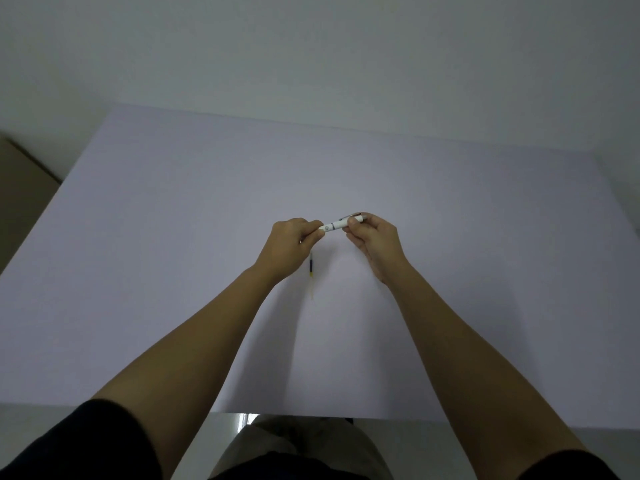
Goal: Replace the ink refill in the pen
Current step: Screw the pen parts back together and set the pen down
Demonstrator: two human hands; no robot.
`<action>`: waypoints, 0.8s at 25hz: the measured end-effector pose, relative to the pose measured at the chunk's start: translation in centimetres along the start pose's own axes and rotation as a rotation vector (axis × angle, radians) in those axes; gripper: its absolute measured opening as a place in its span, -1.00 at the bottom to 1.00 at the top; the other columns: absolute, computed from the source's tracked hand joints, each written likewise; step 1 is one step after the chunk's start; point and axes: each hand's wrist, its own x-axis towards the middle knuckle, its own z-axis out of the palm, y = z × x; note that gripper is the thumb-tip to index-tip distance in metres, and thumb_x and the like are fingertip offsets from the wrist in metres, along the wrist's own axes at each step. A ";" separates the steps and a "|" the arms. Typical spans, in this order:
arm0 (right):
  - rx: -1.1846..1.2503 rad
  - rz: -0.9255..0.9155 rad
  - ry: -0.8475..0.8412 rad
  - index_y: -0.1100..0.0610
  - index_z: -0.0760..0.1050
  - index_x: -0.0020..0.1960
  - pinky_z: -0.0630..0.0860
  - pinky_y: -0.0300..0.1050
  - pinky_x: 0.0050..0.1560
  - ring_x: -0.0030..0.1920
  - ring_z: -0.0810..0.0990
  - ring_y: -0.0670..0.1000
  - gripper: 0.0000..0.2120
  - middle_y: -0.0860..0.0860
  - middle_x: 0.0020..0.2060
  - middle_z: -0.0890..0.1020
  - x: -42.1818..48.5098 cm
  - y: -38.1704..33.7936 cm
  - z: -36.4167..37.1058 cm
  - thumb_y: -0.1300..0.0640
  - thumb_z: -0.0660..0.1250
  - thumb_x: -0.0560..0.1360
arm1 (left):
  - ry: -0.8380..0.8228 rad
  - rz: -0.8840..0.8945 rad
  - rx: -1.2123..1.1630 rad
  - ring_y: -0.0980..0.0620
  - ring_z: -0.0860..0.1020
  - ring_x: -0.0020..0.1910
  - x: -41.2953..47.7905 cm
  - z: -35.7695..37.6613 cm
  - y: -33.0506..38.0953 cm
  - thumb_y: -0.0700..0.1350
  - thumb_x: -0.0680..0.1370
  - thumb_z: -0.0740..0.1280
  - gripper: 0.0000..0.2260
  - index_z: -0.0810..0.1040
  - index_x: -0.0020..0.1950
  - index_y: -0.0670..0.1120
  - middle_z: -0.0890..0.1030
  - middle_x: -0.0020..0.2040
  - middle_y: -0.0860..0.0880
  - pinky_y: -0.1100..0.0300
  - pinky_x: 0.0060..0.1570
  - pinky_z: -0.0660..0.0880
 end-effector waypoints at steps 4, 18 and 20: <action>-0.060 -0.006 -0.008 0.26 0.57 0.00 0.56 -0.29 -0.02 -0.04 0.63 -0.05 -0.86 0.03 -0.15 0.67 -0.1 0.1 0.0 0.21 0.31 0.51 | -0.036 -0.011 0.039 -0.05 0.36 -0.38 -0.1 0.2 -0.3 -0.10 0.59 0.20 -0.78 0.56 -0.11 -0.19 0.40 -0.40 -0.09 0.14 -0.32 0.27; -1.377 -0.082 -0.065 0.24 -0.02 0.49 -0.05 0.01 0.50 0.53 -0.03 0.11 -0.50 0.16 0.53 0.03 -1.6 10.7 0.2 0.06 -0.03 0.63 | -0.116 -0.476 0.166 0.02 0.27 -0.49 -4.4 6.1 -5.9 -0.12 0.58 0.20 -0.65 0.52 -0.30 -0.31 0.22 -0.52 0.00 0.17 -0.48 0.16; -1.424 -0.065 -0.074 0.23 -0.06 0.49 -0.06 0.05 0.50 0.53 -0.07 0.10 -0.49 0.14 0.53 -0.02 -2.1 12.3 0.2 0.04 -0.04 0.62 | -0.118 -0.510 0.160 -0.13 0.42 -0.38 -4.5 7.0 -5.9 -0.12 0.59 0.19 -0.66 0.55 -0.22 -0.35 0.33 -0.46 -0.06 0.10 -0.38 0.29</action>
